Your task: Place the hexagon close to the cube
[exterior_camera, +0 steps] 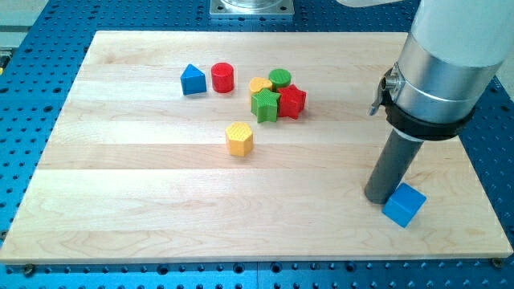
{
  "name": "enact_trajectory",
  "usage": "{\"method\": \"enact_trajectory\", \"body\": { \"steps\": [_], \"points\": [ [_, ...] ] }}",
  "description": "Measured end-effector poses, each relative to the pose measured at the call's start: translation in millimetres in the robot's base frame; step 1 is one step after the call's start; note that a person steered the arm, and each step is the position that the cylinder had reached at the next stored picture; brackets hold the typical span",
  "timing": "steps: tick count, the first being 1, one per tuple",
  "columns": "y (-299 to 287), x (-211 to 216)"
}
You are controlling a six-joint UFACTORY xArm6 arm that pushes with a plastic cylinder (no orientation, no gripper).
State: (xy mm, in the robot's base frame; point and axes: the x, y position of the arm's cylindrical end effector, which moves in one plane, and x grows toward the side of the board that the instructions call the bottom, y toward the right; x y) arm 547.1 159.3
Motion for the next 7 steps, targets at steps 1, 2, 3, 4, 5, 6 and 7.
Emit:
{"method": "enact_trajectory", "body": {
  "steps": [1, 2, 3, 4, 5, 6, 7],
  "points": [
    [10.8, 0.3],
    [10.8, 4.3],
    [10.8, 4.3],
    [-24.7, 2.5],
    [-112.2, 2.5],
    [-192.8, 2.5],
    [-237.6, -5.9]
  ]
}}
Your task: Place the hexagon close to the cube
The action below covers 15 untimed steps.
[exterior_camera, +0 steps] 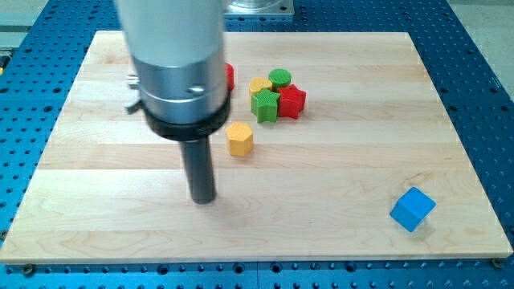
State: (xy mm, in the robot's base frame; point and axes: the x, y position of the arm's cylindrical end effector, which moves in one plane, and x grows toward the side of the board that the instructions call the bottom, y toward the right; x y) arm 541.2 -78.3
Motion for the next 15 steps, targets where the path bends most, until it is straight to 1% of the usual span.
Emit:
{"method": "enact_trajectory", "body": {
  "steps": [2, 3, 5, 6, 10, 11, 12, 13, 14, 15],
  "points": [
    [-5.1, -2.2],
    [-14.1, -42.7],
    [29.3, -90.3],
    [28.0, -98.1],
    [31.6, -98.1],
    [87.1, -96.7],
    [171.6, -69.5],
    [184.5, -44.9],
    [120.5, -54.8],
    [116.9, -40.2]
  ]
}}
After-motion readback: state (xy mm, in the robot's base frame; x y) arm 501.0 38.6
